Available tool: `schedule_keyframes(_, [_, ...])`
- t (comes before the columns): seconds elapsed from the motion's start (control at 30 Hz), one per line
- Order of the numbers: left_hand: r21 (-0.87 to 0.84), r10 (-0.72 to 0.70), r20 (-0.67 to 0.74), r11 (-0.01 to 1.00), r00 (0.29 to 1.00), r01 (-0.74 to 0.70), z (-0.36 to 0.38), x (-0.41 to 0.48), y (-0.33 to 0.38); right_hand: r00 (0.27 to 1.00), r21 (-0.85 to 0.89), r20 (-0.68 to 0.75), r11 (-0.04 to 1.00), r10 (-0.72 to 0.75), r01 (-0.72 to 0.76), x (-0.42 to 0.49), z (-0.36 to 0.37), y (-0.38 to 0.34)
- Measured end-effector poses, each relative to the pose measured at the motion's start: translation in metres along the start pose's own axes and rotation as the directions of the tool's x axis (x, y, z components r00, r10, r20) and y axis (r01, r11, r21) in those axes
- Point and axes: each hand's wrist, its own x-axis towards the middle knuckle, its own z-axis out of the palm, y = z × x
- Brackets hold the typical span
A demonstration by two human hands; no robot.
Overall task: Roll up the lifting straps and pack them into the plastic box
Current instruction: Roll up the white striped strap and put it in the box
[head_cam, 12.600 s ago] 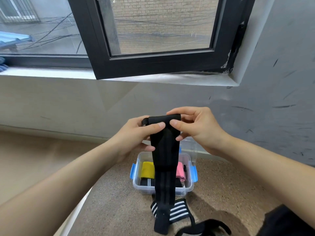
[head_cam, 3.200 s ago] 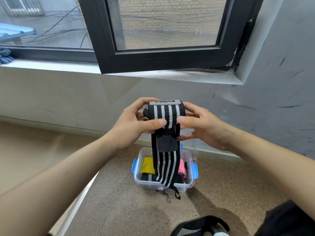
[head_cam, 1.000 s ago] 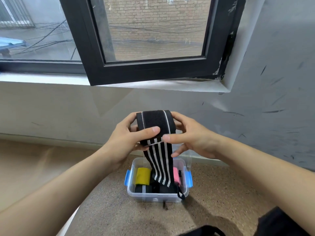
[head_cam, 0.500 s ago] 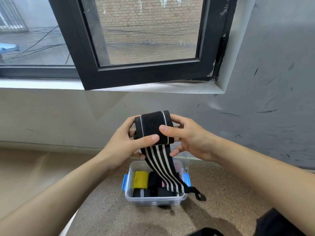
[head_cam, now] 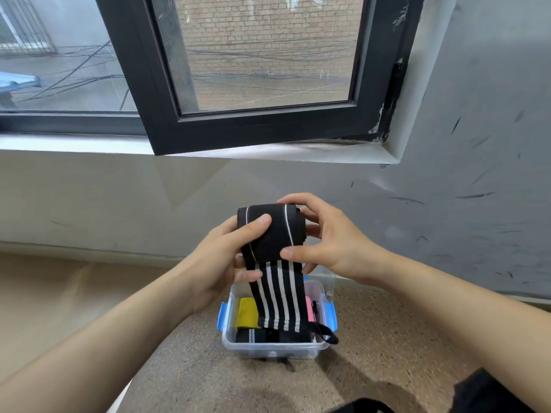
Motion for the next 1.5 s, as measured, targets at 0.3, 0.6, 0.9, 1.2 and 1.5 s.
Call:
schedule_keyframes(0.3, [-0.02,0.138,-0.061,0.99,0.988,-0.14,-0.001,0.002,-0.002,0.956,0.16,0.134,0.946,0.261,-0.28,0.0,-0.007,-0.006])
schedule_keyframes(0.6, [-0.002,0.18,0.004,0.984,0.984,-0.18,-0.004,0.003,-0.005,0.915,0.284,0.195,0.872,0.354,-0.398,-0.004,-0.002,-0.014])
schedule_keyframes(0.9, [0.068,0.004,0.043,0.998,0.999,-0.007,-0.004,0.0,-0.002,0.94,0.329,0.084,0.881,0.332,-0.34,-0.003,0.001,-0.01])
schedule_keyframes(1.2, [0.028,-0.098,0.026,0.995,0.995,0.098,-0.008,-0.001,-0.002,0.957,0.26,0.127,0.923,0.26,-0.285,0.0,-0.004,-0.002])
schedule_keyframes(1.5, [0.01,0.138,-0.093,0.99,0.986,-0.137,-0.013,0.001,-0.009,0.918,0.218,0.157,0.894,0.365,-0.393,0.0,0.001,-0.004])
